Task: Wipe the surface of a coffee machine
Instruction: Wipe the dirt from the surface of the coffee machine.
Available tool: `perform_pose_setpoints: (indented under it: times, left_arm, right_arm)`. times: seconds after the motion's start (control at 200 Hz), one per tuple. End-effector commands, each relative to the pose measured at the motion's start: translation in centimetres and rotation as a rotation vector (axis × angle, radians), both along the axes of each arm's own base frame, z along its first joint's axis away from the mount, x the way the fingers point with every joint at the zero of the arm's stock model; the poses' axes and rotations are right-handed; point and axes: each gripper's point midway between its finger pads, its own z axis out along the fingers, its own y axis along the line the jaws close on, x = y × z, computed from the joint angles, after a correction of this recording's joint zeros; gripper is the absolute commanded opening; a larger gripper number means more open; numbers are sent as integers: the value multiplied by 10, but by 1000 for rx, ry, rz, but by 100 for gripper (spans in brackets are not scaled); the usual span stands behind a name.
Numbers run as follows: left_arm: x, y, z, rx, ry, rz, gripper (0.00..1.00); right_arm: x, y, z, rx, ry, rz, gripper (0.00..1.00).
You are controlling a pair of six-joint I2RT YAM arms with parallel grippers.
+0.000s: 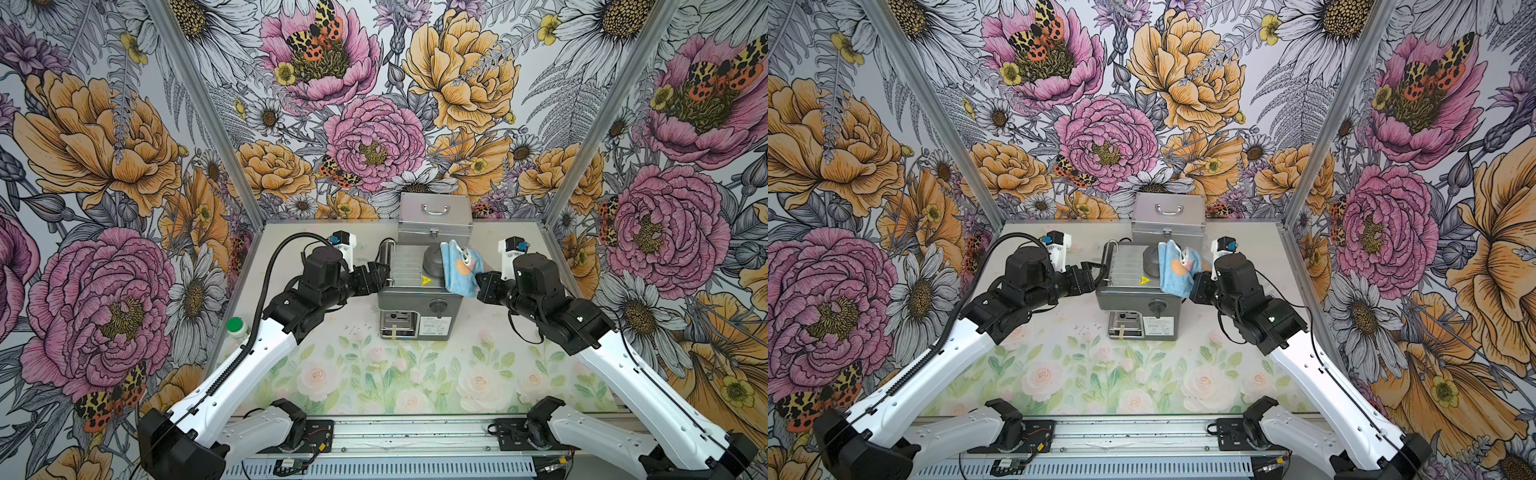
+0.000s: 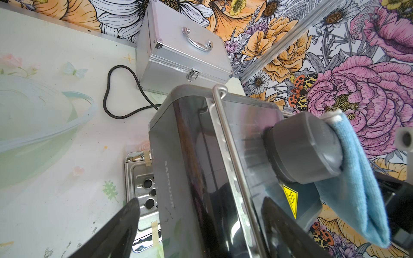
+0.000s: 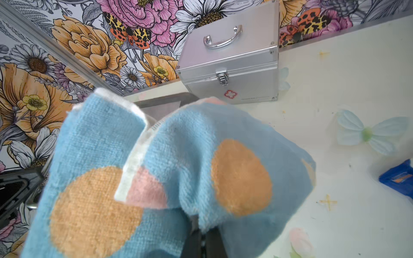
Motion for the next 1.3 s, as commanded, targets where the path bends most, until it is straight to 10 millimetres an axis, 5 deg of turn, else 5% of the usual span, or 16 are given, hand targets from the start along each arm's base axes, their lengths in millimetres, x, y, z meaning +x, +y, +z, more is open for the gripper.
perform_pose_setpoints:
  times: [0.0,0.2,0.545,1.081,1.196,1.296]
  left_arm:
    - [-6,12,-34,105,111,29,85]
    - [-6,4,-43,125,128,-2,85]
    - [-8,0,-51,140,132,-7,85]
    - [-18,-5,-53,140,127,-19,85]
    - [-18,-6,-51,136,124,-21,86]
    - [-19,-7,-49,132,119,-31,86]
  right_arm:
    - [5,25,1,219,15,113,0]
    - [18,38,-26,325,51,158,0]
    - [34,55,-103,348,179,181,0]
    - [-17,37,-236,266,452,98,0]
    - [-14,34,-232,228,441,100,0]
    - [2,39,-186,223,351,136,0]
